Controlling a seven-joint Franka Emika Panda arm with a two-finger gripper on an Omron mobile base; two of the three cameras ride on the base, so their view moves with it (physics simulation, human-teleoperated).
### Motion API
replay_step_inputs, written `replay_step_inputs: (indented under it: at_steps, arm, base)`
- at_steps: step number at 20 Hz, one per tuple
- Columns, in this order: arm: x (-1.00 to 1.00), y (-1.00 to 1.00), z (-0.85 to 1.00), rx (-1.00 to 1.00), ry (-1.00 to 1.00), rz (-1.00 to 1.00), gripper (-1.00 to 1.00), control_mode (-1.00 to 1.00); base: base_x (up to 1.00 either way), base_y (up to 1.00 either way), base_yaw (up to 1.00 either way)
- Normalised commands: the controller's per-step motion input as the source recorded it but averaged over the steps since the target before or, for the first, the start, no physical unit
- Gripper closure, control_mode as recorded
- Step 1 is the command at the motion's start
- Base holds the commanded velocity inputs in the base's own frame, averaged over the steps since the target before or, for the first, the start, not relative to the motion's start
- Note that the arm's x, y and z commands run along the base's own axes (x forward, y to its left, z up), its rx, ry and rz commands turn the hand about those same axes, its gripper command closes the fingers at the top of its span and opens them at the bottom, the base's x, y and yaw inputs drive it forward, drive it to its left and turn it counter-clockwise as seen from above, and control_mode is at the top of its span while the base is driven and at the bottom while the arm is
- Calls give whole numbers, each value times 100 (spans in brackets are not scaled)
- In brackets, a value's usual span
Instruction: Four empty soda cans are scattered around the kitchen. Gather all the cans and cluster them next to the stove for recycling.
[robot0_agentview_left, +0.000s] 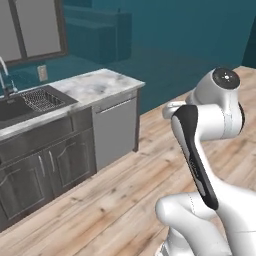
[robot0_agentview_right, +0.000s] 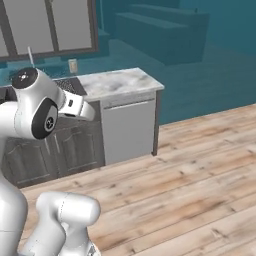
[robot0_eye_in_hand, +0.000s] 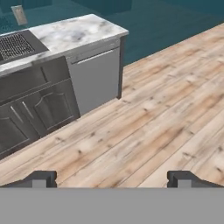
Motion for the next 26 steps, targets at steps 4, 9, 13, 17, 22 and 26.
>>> replay_step_inputs:
  at_steps: [4, 9, 13, 17, 22, 26]
  arm:
    - [0, 0, 0, 0, 0, 0, -100, 100]
    - [0, 0, 0, 0, 0, 0, -100, 100]
    - [0, 0, 0, 0, 0, 0, -100, 100]
    - [0, 0, 0, 0, 0, 0, -100, 100]
    - [0, 0, 0, 0, 0, 0, -100, 100]
    - [0, 0, 0, 0, 0, 0, -100, 100]
  base:
    - [59, -16, -20]
    - [57, -18, -22]
    - [56, -18, -23]
    - [57, -16, -23]
    - [53, -1, -27]
    - [37, 0, -35]
